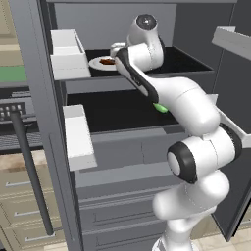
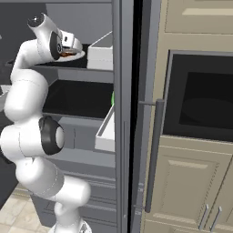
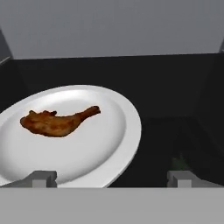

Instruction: Retrieve the chicken drumstick from the fridge and place it on the cutting board.

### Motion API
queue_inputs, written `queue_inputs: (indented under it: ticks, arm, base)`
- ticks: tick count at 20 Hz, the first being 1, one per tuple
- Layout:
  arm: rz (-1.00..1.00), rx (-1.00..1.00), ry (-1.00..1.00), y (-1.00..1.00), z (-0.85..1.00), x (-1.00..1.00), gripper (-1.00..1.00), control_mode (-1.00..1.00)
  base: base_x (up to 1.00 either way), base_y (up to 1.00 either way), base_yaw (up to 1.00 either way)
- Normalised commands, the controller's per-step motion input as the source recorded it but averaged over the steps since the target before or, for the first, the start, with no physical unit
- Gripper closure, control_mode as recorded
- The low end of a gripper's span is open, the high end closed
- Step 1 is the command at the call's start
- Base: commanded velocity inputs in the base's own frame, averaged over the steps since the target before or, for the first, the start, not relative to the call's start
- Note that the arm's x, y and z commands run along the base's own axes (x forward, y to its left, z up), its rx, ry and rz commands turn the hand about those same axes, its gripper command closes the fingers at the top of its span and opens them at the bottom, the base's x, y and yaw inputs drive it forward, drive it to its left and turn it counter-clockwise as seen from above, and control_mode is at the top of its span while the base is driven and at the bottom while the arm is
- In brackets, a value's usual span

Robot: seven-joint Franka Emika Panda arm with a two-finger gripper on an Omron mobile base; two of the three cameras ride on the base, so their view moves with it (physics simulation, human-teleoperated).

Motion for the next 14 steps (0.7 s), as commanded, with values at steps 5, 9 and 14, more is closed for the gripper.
queue_inputs:
  ticks: [5,9,14]
  arm:
    - [0.38,0.0,-0.02,-0.06,-0.01,0.0,-1.0,-1.0]
    - [0.45,-0.03,0.0,-0.01,-0.11,0.0,-1.0,-1.0]
    - [0.53,-0.05,0.01,-0.02,-0.13,0.07,-1.0,-1.0]
  base:
    - [0.0,0.0,0.0]
    - [0.0,0.0,0.0]
    - [0.0,0.0,0.0]
